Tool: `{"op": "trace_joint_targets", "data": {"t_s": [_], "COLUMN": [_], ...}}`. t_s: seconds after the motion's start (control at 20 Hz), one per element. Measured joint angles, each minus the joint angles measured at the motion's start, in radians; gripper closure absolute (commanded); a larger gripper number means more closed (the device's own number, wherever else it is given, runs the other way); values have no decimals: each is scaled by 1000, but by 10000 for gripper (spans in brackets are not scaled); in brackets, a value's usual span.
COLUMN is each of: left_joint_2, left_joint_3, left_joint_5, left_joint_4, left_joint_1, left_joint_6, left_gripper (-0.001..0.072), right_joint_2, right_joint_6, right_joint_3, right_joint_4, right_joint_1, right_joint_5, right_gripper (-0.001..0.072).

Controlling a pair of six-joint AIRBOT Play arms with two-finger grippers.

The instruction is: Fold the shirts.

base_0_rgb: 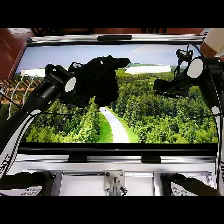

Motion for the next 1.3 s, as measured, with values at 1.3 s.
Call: {"op": "trace_joint_targets", "data": {"t_s": [1.3], "left_joint_2": [-100], "left_joint_3": [0], "left_joint_5": [440], "left_joint_4": [-42], "left_joint_1": [198], "left_joint_6": [5], "left_gripper": [172], "right_joint_2": [-19], "right_joint_6": [-132], "right_joint_3": [0], "right_joint_4": [-39], "right_joint_1": [0], "right_joint_5": [-129], "right_gripper": [255]}}
